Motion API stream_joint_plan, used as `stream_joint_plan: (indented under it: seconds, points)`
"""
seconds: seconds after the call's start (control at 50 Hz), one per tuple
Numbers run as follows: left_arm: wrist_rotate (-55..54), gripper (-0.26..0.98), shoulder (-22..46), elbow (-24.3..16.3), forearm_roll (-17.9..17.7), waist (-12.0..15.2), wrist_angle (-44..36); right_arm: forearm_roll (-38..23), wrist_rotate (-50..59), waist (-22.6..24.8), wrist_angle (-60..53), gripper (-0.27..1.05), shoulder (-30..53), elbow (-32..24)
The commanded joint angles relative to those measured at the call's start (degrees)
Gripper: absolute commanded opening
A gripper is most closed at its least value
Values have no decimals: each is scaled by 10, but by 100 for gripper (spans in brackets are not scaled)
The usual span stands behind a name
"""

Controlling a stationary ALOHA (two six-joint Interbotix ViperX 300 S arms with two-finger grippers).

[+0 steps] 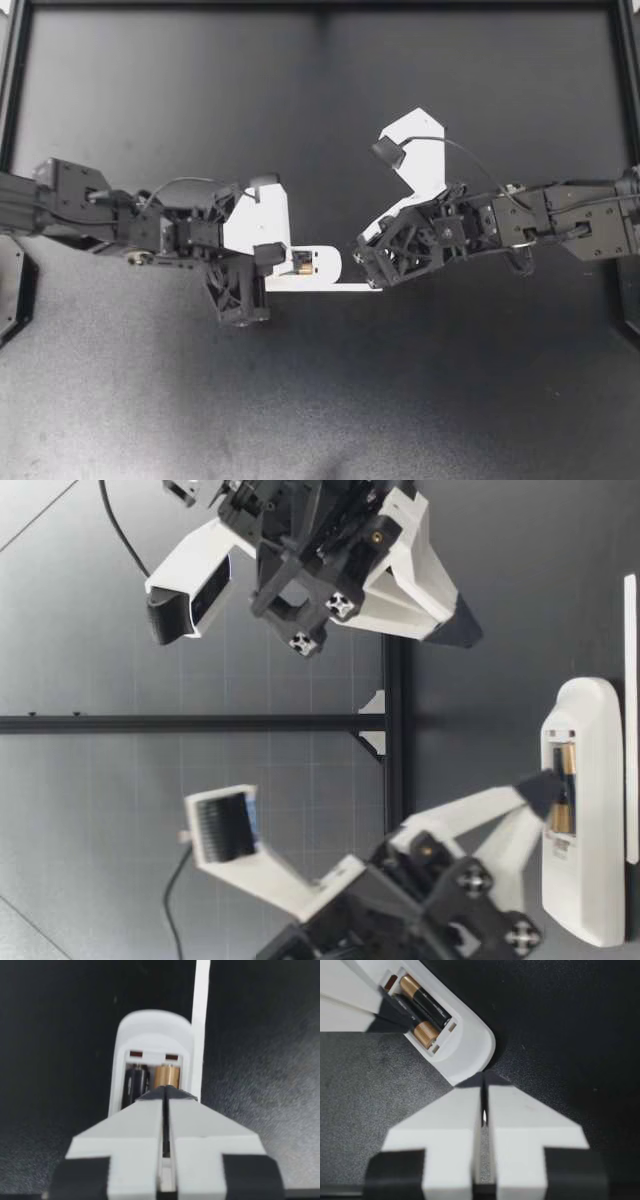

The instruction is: Place the battery into the slot of the remote controller.

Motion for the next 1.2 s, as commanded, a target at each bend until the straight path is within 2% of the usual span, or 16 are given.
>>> stream_joint_plan:
  seconds: [0.0,0.12,0.28,0.5,0.64,0.86,1.18]
  points:
    - [1,-16,6,-11,-1,1,-1,-2,-1,-4,-3,-13,-18,-7]
    - [0,-16,23,-13,-1,1,0,-2,-1,-4,-7,-13,-18,-7]
    - [-2,-16,-6,-8,-1,1,0,-12,-7,-4,-10,-13,-28,-7]
    - [-2,-16,-88,7,-2,1,-1,-120,-112,-4,-26,-13,-63,-5]
    - [-2,-16,-142,14,-2,1,-2,-149,-202,-4,-31,-13,-93,-5]
    - [1,-16,-205,32,-2,1,-5,-150,-318,7,-45,-13,-135,12]
    - [4,-16,-217,39,-2,1,-21,-149,-323,11,-112,-13,-152,33]
